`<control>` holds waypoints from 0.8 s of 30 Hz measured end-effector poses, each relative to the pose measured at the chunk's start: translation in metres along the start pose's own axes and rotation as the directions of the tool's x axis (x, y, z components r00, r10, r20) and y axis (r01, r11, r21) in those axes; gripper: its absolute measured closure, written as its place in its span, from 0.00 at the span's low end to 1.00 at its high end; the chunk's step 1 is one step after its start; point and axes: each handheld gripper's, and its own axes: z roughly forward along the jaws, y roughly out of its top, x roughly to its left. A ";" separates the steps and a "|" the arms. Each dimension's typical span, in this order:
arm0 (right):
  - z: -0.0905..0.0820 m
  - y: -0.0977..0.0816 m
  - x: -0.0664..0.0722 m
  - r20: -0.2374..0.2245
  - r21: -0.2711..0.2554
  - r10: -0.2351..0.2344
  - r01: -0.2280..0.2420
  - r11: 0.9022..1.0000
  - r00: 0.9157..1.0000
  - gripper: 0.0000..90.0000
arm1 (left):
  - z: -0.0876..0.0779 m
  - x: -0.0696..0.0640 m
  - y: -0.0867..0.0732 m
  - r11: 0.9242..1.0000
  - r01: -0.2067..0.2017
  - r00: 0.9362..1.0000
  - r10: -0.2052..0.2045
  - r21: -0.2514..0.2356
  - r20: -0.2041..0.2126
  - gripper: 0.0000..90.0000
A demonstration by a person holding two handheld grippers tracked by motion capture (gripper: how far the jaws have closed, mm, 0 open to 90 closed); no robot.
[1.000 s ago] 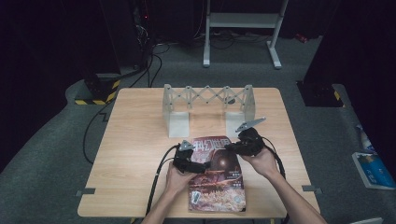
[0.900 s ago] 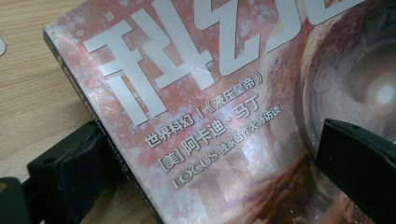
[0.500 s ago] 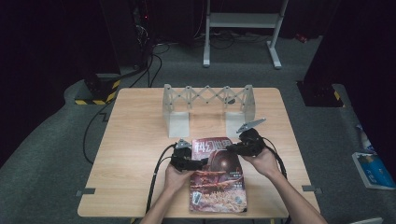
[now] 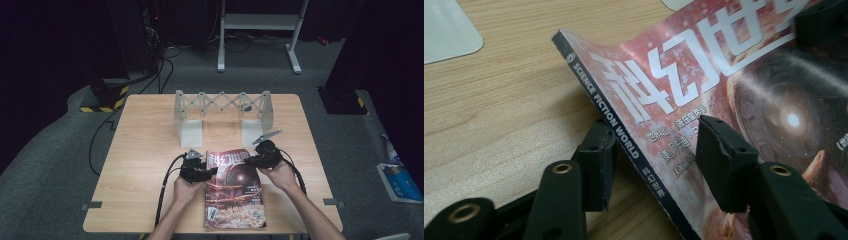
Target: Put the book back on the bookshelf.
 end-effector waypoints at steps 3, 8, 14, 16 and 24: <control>0.004 -0.002 -0.002 0.026 0.007 0.021 -0.021 1.000 0.999 0.89 | 0.000 -0.001 0.000 1.000 0.000 1.000 0.000 -0.004 0.000 0.59; 0.007 -0.006 -0.006 0.086 0.021 0.047 -0.049 0.999 0.995 0.81 | 0.000 -0.001 0.000 1.000 0.000 1.000 0.000 -0.003 0.002 0.61; 0.009 -0.016 -0.016 0.126 0.020 0.118 -0.121 0.992 0.985 0.74 | 0.000 -0.001 0.000 1.000 0.002 1.000 -0.002 -0.004 0.004 0.61; 0.008 -0.020 -0.020 0.125 0.007 0.156 -0.158 0.987 0.980 0.75 | 0.000 -0.001 0.000 1.000 0.005 1.000 -0.005 -0.003 0.007 0.61; 0.002 -0.030 -0.028 0.213 -0.012 0.197 -0.199 0.980 0.957 0.86 | 0.000 0.000 0.001 1.000 0.003 1.000 -0.003 -0.005 0.009 0.60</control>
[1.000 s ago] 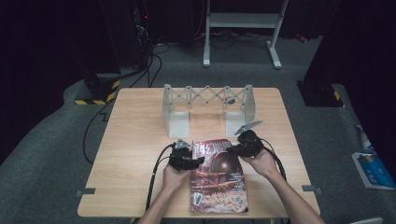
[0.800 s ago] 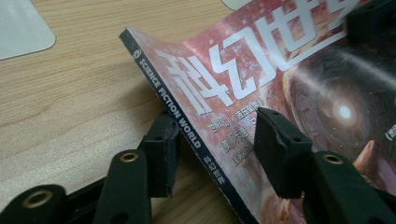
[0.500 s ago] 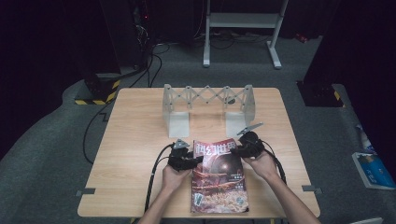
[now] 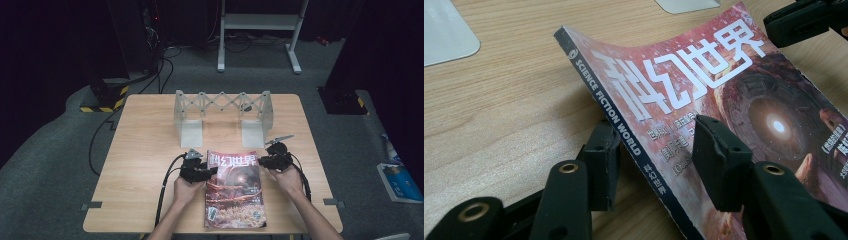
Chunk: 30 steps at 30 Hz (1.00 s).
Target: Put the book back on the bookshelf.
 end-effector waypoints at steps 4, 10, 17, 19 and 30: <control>0.007 0.001 0.003 0.049 0.006 -0.013 0.012 1.000 0.999 0.88 | 0.000 0.001 0.000 1.000 0.004 1.000 -0.004 -0.003 -0.003 0.57; 0.016 0.002 0.004 0.079 0.014 -0.018 0.017 1.000 0.997 0.91 | 0.000 0.003 0.000 1.000 0.012 1.000 -0.012 0.004 0.005 0.56; 0.018 0.003 0.006 0.073 0.006 -0.041 0.041 0.999 0.997 0.94 | 0.001 0.006 0.001 1.000 0.024 0.999 -0.024 0.007 0.022 0.54; 0.019 0.004 0.008 0.072 0.000 -0.056 0.056 0.998 0.996 0.94 | 0.001 0.006 0.001 1.000 0.030 0.999 -0.030 0.009 0.027 0.53; 0.024 0.005 0.018 0.025 -0.020 -0.127 0.128 0.992 0.992 0.96 | -0.001 0.008 0.002 0.999 0.037 0.998 -0.038 0.012 0.044 0.47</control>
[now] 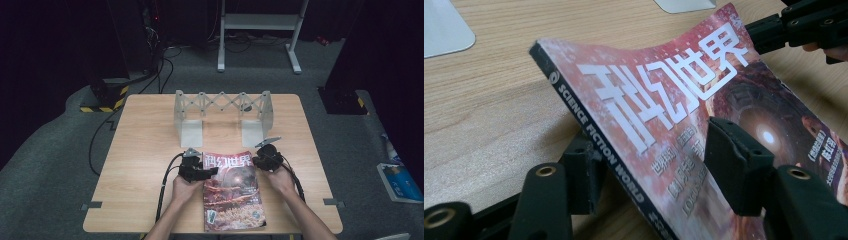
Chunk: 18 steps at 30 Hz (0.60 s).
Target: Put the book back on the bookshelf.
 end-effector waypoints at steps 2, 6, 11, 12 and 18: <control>0.000 0.001 0.001 -0.006 0.001 -0.012 0.012 1.000 1.000 0.96 | -0.001 0.001 0.000 1.000 0.008 1.000 -0.008 -0.003 0.004 0.46; 0.001 0.003 0.004 -0.016 0.011 -0.031 0.031 0.999 0.999 0.96 | -0.003 0.003 0.001 1.000 0.018 1.000 -0.018 -0.006 0.002 0.44; 0.003 0.006 0.009 -0.027 0.008 -0.067 0.067 0.998 0.997 0.96 | -0.005 0.006 0.001 1.000 0.027 1.000 -0.027 0.011 0.001 0.44; 0.003 0.006 0.009 -0.028 0.008 -0.070 0.070 0.998 0.997 0.95 | -0.006 0.006 0.001 1.000 0.027 1.000 -0.027 0.013 0.002 0.44; 0.005 0.010 0.012 -0.045 -0.002 -0.106 0.106 0.994 0.993 0.94 | -0.004 0.007 0.001 0.999 0.034 0.999 -0.034 0.022 0.006 0.44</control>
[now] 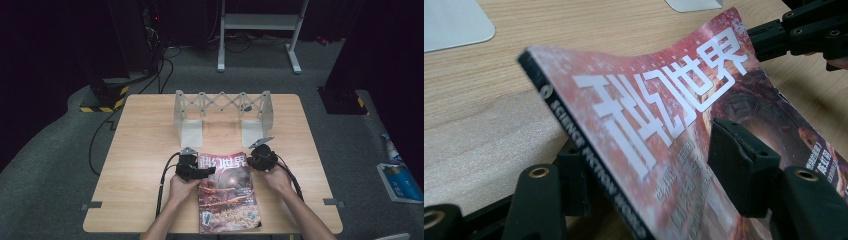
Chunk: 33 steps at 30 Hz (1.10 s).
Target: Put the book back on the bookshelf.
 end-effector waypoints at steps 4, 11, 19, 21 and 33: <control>0.004 0.002 0.007 -0.004 -0.006 -0.025 0.025 1.000 1.000 0.94 | -0.002 -0.002 0.008 1.000 -0.007 1.000 0.007 -0.007 0.005 0.44; 0.004 0.002 0.006 -0.016 -0.013 -0.018 0.018 1.000 1.000 0.93 | -0.002 -0.005 0.016 0.999 -0.032 0.999 0.032 0.042 0.000 0.45; 0.005 0.004 0.009 -0.039 -0.028 -0.031 0.030 0.999 0.999 0.94 | -0.001 -0.003 0.016 0.997 -0.002 0.999 -0.001 0.083 0.042 0.50; 0.006 0.004 0.011 -0.038 -0.030 -0.038 0.036 0.999 0.999 0.94 | -0.002 -0.002 0.016 0.996 0.004 0.999 -0.008 0.089 0.046 0.50; 0.006 0.004 0.010 -0.044 -0.041 -0.039 0.037 0.998 0.998 0.91 | -0.006 0.002 0.018 0.990 0.058 0.996 -0.066 0.131 0.064 0.64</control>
